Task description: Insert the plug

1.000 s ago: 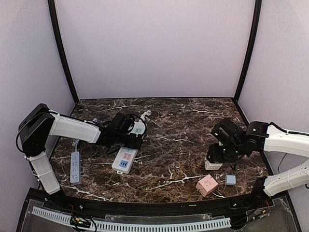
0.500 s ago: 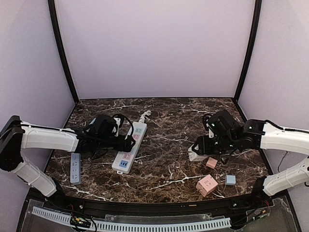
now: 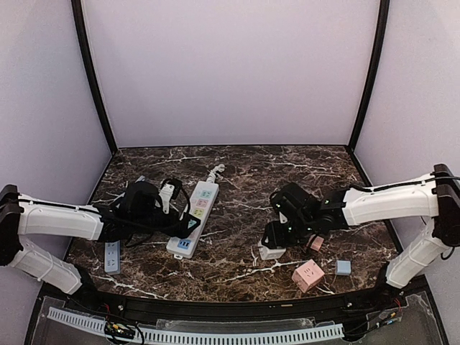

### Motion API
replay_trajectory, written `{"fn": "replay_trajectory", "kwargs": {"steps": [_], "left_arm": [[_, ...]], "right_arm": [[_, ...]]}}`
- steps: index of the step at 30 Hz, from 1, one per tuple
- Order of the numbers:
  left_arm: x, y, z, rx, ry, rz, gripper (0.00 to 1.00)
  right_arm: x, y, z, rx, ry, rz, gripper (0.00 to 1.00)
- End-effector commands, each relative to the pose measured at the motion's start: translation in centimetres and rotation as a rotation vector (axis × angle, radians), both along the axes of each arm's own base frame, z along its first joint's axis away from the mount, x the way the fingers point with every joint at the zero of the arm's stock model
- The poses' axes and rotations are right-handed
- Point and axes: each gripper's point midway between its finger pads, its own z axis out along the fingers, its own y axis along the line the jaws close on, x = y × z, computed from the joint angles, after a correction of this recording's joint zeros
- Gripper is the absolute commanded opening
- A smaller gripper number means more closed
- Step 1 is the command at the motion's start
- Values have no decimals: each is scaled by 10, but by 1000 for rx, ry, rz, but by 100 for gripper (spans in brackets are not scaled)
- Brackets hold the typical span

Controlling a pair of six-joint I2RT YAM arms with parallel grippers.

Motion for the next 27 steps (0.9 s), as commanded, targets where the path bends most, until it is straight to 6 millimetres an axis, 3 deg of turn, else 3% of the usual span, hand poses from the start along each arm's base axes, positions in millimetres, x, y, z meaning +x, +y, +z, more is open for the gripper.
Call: {"fn": "replay_trajectory", "kwargs": {"steps": [1,20,23,27], "left_arm": [[-8,-8,0,-6,-39,-73,96],[-2,-13,-23,63,-27,-80,93],[-3,-14,-22,65,-34,-93,93],[-5,-19,-19,66,-59,-132,93]], "right_arm": [[6,33,14,39,-43,12,54],[14,55,-4,8,-19,29,74],[17,58,7,30,-48,40,81],[23,64,38,84,-125,76,94]]}}
